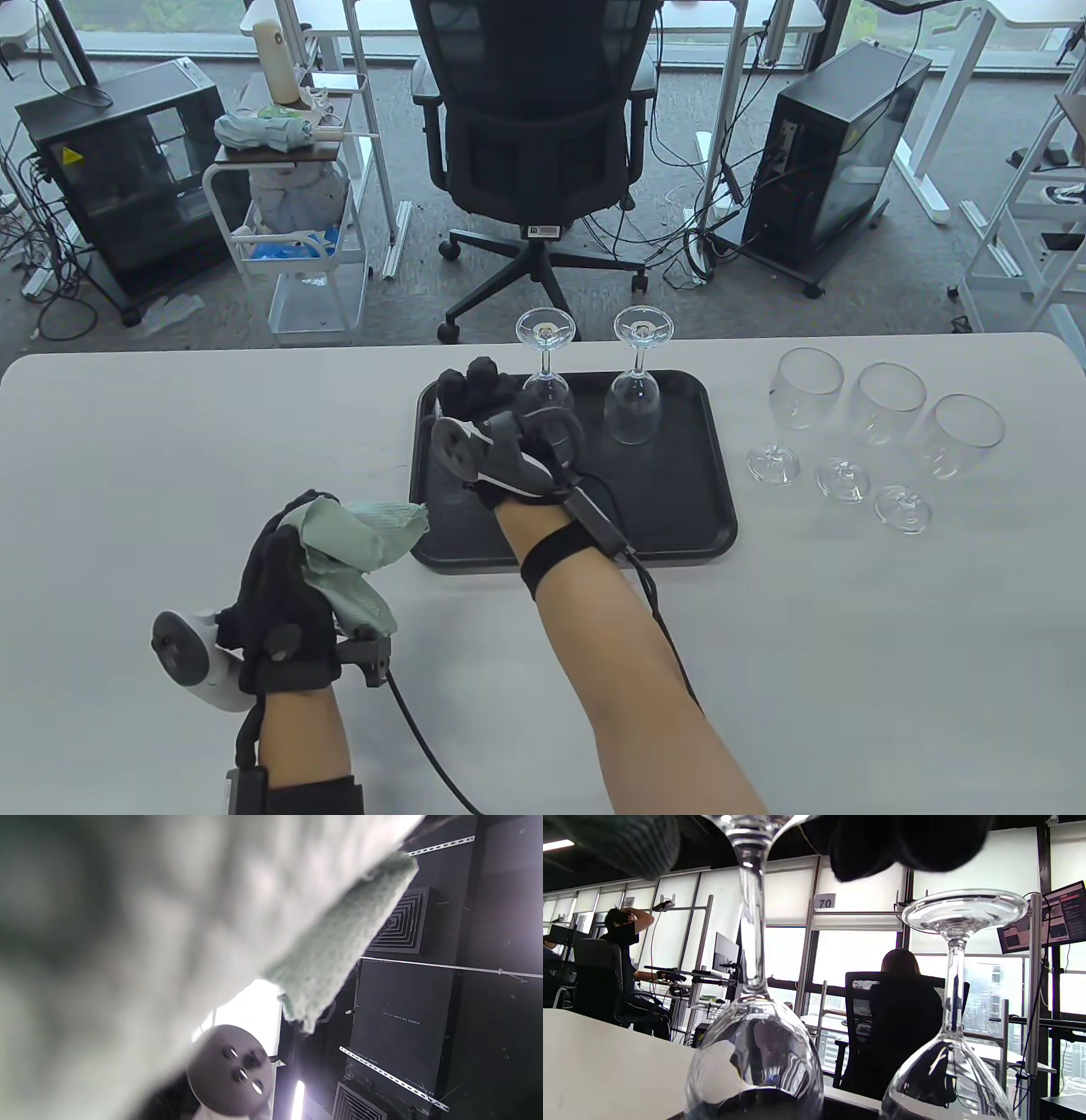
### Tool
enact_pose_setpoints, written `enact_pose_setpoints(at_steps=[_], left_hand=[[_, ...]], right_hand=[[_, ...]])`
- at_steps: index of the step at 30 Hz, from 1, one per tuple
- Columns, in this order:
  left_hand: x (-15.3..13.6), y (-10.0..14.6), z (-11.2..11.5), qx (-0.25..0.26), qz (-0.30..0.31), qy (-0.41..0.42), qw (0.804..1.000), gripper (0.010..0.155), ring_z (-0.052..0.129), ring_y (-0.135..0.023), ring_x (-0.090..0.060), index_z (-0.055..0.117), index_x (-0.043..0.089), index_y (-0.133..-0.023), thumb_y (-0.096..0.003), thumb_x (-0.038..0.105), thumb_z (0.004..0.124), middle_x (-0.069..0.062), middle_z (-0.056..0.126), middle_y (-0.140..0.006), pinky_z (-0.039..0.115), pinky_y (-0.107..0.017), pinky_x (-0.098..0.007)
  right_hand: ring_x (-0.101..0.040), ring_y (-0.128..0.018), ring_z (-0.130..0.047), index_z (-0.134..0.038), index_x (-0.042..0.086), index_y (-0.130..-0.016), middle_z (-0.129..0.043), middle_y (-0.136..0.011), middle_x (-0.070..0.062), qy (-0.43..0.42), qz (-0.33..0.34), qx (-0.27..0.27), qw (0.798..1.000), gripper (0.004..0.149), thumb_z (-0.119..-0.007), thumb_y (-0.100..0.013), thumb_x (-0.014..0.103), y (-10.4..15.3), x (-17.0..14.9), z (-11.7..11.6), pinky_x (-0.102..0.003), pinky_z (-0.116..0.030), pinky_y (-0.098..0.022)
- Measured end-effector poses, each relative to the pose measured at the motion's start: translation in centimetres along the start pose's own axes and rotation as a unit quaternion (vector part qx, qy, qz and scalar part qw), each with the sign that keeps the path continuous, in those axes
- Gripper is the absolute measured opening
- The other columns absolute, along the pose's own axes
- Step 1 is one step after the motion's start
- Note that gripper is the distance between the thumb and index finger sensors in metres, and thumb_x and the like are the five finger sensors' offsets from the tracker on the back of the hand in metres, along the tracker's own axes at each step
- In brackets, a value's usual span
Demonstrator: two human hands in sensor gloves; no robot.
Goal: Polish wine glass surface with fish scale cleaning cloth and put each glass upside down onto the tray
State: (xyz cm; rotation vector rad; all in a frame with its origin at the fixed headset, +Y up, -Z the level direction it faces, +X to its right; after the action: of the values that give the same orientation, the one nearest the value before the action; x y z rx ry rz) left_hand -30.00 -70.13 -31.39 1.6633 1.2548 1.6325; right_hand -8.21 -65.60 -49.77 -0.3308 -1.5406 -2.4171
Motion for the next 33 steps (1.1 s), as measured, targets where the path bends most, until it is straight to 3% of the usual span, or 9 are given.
enact_pose_setpoints(at_steps=[4,8,10,12,17,22,25,28,33], left_hand=[[-0.3,0.0,0.1,0.0,-0.004,0.002,1.0,0.049,0.082,-0.092,-0.034,0.079,0.023,-0.094,-0.0598,0.055,0.064,-0.003,0.079,-0.103,0.08,-0.06,-0.057],[-0.4,-0.2,-0.1,0.003,-0.005,0.011,1.0,0.049,0.081,-0.092,-0.034,0.079,0.023,-0.094,-0.0597,0.055,0.064,-0.003,0.079,-0.104,0.079,-0.061,-0.057],[-0.4,-0.2,-0.2,0.004,-0.005,0.012,1.0,0.049,0.081,-0.092,-0.034,0.079,0.023,-0.094,-0.0598,0.055,0.064,-0.003,0.079,-0.104,0.079,-0.061,-0.058],[-0.4,-0.3,-0.3,0.005,-0.005,0.014,1.0,0.049,0.08,-0.092,-0.034,0.078,0.023,-0.094,-0.0598,0.055,0.064,-0.003,0.078,-0.104,0.079,-0.061,-0.058],[-0.4,-0.3,-0.3,0.005,-0.006,0.014,1.0,0.049,0.08,-0.093,-0.034,0.078,0.023,-0.094,-0.0599,0.055,0.064,-0.003,0.078,-0.104,0.079,-0.061,-0.057],[-0.4,-0.2,-0.1,0.001,-0.007,0.014,1.0,0.049,0.08,-0.093,-0.034,0.078,0.023,-0.095,-0.06,0.055,0.063,-0.003,0.078,-0.105,0.079,-0.061,-0.057],[-0.5,-0.2,0.4,-0.004,-0.009,0.017,1.0,0.049,0.08,-0.093,-0.034,0.078,0.023,-0.095,-0.06,0.054,0.063,-0.003,0.078,-0.105,0.079,-0.061,-0.058],[-0.5,-0.2,0.5,-0.006,-0.009,0.017,1.0,0.049,0.08,-0.093,-0.034,0.078,0.023,-0.095,-0.0599,0.054,0.063,-0.003,0.078,-0.105,0.078,-0.061,-0.058],[-0.4,-0.2,0.6,-0.006,-0.01,0.033,0.999,0.049,0.079,-0.093,-0.034,0.077,0.023,-0.095,-0.0602,0.054,0.063,-0.003,0.077,-0.105,0.078,-0.062,-0.058]], right_hand=[[-0.032,-0.071,-0.08,-0.04,0.027,-0.098,-0.049,-0.104,-0.018,0.006,-0.029,0.011,1.0,0.07,-0.075,-0.052,0.068,-1.6,0.3,-0.2,-0.043,-0.08,-0.045],[-0.041,-0.089,-0.073,-0.046,0.031,-0.104,-0.045,-0.113,-0.014,0.022,-0.052,0.028,0.998,0.064,-0.073,-0.055,0.063,-3.2,0.9,0.1,-0.05,-0.078,-0.056],[-0.051,-0.099,-0.057,-0.044,0.036,-0.112,-0.033,-0.119,-0.013,0.035,-0.072,0.076,0.994,0.074,-0.074,-0.052,0.068,-3.7,1.2,-0.8,-0.056,-0.073,-0.061],[-0.048,-0.098,-0.061,-0.029,0.036,-0.113,-0.028,-0.118,-0.014,0.054,-0.087,0.093,0.99,0.083,-0.072,-0.051,0.072,-3.7,1.3,-1.1,-0.054,-0.075,-0.06],[-0.048,-0.095,-0.065,-0.017,0.033,-0.11,-0.019,-0.116,-0.018,0.052,-0.093,0.092,0.99,0.09,-0.07,-0.05,0.074,-2.6,1.6,-0.1,-0.052,-0.077,-0.058],[-0.045,-0.093,-0.07,-0.03,0.032,-0.111,-0.026,-0.116,-0.015,-0.069,-0.04,0.05,0.996,0.085,-0.071,-0.049,0.072,1.4,-0.3,3.0,-0.052,-0.077,-0.058],[-0.043,-0.093,-0.072,-0.046,0.031,-0.11,-0.044,-0.116,-0.012,-0.125,-0.031,0.054,0.99,0.077,-0.072,-0.049,0.071,5.4,-4.0,4.0,-0.053,-0.078,-0.059],[-0.042,-0.094,-0.072,-0.055,0.029,-0.108,-0.056,-0.114,-0.011,-0.168,-0.089,0.067,0.98,0.073,-0.073,-0.049,0.07,9.5,-9.8,3.7,-0.054,-0.076,-0.06],[-0.043,-0.096,-0.067,-0.057,0.025,-0.106,-0.058,-0.112,-0.012,-0.222,-0.282,0.081,0.93,0.073,-0.073,-0.05,0.069,18.0,-23.1,1.7,-0.056,-0.073,-0.062]])
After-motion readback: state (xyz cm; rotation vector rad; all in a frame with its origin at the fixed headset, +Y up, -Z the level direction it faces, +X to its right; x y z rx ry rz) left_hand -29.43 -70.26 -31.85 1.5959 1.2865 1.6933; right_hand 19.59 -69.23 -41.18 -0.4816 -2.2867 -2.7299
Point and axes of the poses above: the tracker on the back of each hand, its own x axis roughly to the thumb side, its own y axis roughly from the fingertips to the wrist, z = x × y, the point moved 1 cm from there along -y, roughly from the wrist to the fingertips
